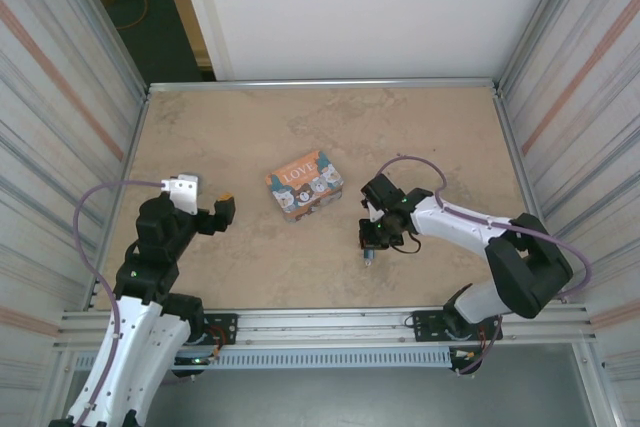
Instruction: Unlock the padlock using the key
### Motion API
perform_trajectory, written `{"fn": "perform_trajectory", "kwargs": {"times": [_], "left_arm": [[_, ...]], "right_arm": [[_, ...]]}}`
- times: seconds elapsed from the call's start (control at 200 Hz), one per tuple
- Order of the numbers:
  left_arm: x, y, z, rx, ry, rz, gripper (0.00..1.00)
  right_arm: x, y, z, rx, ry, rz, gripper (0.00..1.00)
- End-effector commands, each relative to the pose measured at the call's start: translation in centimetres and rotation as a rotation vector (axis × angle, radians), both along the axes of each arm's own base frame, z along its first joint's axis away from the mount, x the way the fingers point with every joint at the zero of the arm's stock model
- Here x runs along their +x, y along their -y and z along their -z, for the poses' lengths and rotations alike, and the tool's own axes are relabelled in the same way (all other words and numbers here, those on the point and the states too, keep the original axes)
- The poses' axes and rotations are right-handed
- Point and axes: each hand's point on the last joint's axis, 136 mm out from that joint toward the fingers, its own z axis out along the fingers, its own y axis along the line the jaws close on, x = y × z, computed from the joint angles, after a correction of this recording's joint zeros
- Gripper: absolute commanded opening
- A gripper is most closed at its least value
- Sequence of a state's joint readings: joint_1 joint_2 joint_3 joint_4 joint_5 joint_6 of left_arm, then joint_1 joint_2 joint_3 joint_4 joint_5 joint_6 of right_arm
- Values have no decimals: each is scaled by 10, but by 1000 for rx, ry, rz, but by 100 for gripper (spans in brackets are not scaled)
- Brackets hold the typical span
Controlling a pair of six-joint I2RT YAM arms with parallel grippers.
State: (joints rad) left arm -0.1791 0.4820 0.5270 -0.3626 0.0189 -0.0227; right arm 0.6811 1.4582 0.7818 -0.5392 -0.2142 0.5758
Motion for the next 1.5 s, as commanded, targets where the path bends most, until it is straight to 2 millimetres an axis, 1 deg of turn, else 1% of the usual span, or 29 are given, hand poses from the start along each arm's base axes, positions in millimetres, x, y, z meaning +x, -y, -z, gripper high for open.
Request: {"fn": "perform_trajectory", "kwargs": {"times": [0.0, 0.346, 0.381, 0.536, 0.636, 0.777, 0.897, 1.057, 1.152, 1.293, 1.368, 1.493], "left_arm": [[2, -1, 1, -4, 0, -7, 99], [3, -1, 4, 2, -17, -4, 99], [3, -1, 4, 2, -16, -4, 99], [3, -1, 4, 3, -18, -4, 99], [3, -2, 3, 6, -16, -8, 99], [3, -3, 4, 7, -17, -9, 99], [3, -3, 4, 7, -16, -9, 99], [4, -4, 3, 12, -13, -14, 99], [4, -6, 2, 12, -12, -21, 99], [5, -7, 2, 9, -9, -21, 99], [5, -7, 2, 7, -11, -21, 99], [5, -7, 3, 6, -14, -23, 99]], "right_arm": [[6, -1, 2, -25, 12, 28, 0], [6, -1, 17, -54, -7, 22, 0], [6, -1, 18, -58, -6, 22, 4], [8, 0, 16, -63, 7, 22, 11], [9, 0, 13, -66, 18, 23, 18], [11, 3, 7, -73, 36, 27, 23], [14, 4, -1, -69, 63, 28, 28], [20, 7, -17, -61, 138, 25, 45], [25, 15, -27, -72, 193, 35, 54], [34, 27, -47, -67, 286, 70, 67], [40, 35, -60, -56, 342, 101, 72], [51, 47, -79, 4, 424, 162, 77]]}}
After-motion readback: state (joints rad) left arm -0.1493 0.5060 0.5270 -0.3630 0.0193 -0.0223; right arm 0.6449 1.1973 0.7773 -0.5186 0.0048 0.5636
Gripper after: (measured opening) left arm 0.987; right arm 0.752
